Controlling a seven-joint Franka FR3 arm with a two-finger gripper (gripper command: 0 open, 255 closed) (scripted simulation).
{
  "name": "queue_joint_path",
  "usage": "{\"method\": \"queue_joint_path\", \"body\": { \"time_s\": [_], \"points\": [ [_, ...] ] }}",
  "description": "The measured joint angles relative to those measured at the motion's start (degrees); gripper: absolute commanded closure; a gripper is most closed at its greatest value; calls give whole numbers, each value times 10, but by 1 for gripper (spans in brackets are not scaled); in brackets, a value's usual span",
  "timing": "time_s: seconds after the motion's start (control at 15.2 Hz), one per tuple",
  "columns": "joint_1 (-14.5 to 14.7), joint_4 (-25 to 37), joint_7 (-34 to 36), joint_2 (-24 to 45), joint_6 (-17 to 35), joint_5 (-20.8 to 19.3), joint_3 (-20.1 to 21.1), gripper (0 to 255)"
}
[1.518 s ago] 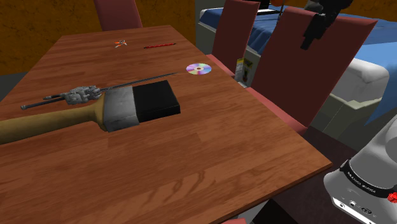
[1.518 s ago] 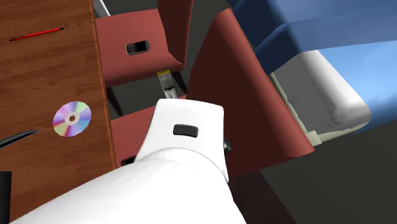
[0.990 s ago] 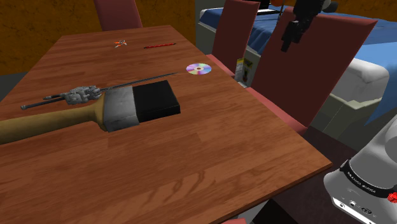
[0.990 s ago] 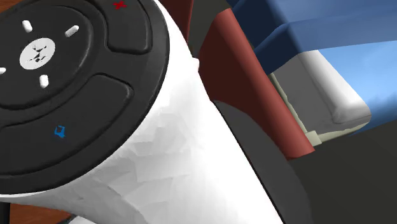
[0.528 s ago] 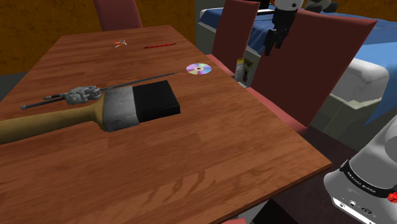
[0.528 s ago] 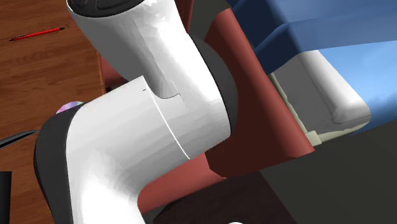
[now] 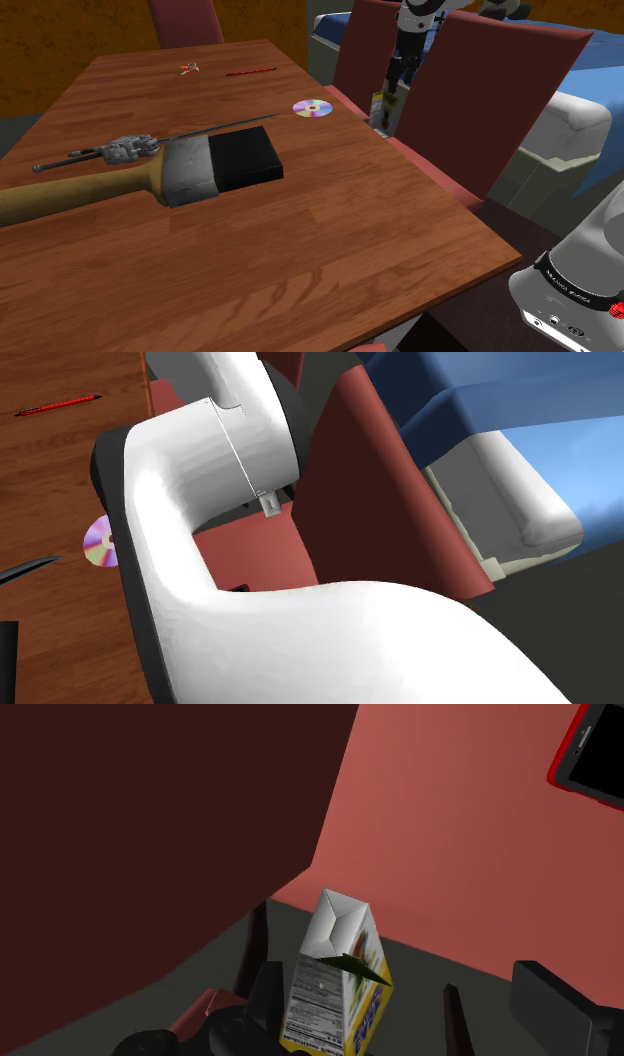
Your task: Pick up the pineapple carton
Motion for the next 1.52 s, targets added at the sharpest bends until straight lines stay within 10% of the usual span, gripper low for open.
{"method": "queue_joint_path", "body": {
  "time_s": [0.73, 0.79, 1.19, 1.52],
  "points": [
    [-6, 44, -21, 92, 49, 20, 5, 0],
    [-6, 42, -19, 92, 53, 20, 5, 255],
    [-7, -3, -9, 74, 150, 12, 0, 255],
    [-9, 22, -17, 89, 56, 17, 0, 255]
  ]
}}
